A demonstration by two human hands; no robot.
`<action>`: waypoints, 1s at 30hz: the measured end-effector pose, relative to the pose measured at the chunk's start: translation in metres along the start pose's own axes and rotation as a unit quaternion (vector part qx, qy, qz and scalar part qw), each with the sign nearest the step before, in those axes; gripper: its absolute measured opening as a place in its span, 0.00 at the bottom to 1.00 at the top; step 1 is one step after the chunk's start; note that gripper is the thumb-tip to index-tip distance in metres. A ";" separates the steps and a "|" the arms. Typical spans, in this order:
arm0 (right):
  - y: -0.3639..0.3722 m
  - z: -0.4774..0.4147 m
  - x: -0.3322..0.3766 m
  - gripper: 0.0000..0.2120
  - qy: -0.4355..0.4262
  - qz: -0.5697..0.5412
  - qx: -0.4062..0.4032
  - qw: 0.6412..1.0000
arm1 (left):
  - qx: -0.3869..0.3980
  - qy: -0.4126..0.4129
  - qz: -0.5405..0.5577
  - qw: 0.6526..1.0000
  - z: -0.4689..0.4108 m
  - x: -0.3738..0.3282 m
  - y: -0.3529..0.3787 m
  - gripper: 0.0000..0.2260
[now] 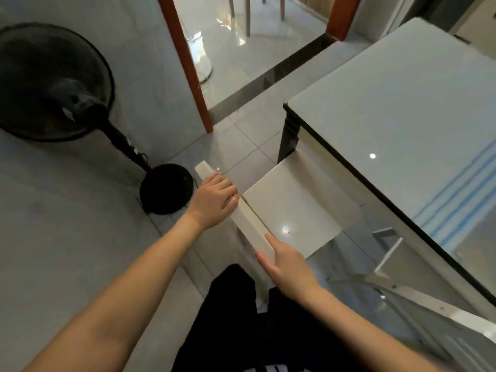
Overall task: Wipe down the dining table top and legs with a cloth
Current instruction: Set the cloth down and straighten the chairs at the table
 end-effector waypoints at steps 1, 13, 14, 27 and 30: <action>-0.002 0.002 0.003 0.32 0.009 0.004 0.000 1.000 | 0.002 0.022 -0.003 1.000 -0.006 0.007 -0.002 0.13; 0.027 0.032 0.012 0.26 0.333 0.069 -0.299 0.892 | 0.067 0.164 -0.022 0.984 -0.047 0.053 -0.010 0.13; 0.026 0.032 0.013 0.25 0.338 0.068 -0.313 0.885 | 0.068 0.163 -0.017 0.984 -0.049 0.053 -0.010 0.12; -0.002 -0.014 0.006 0.23 0.361 0.069 -0.393 0.843 | 0.050 0.201 -0.022 0.978 -0.124 0.073 -0.016 0.13; -0.022 -0.024 -0.003 0.22 0.379 0.060 -0.387 0.838 | 0.052 0.204 -0.021 0.977 -0.152 0.070 -0.012 0.15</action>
Point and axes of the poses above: each hand's wrist, its own z-axis away from the middle knuckle, its own y-axis out of the palm, x = y × z, the point moved 4 cm from there along -z, towards the middle knuckle, and after that the axes turned 9 degrees about x, right-handed, at the moved point
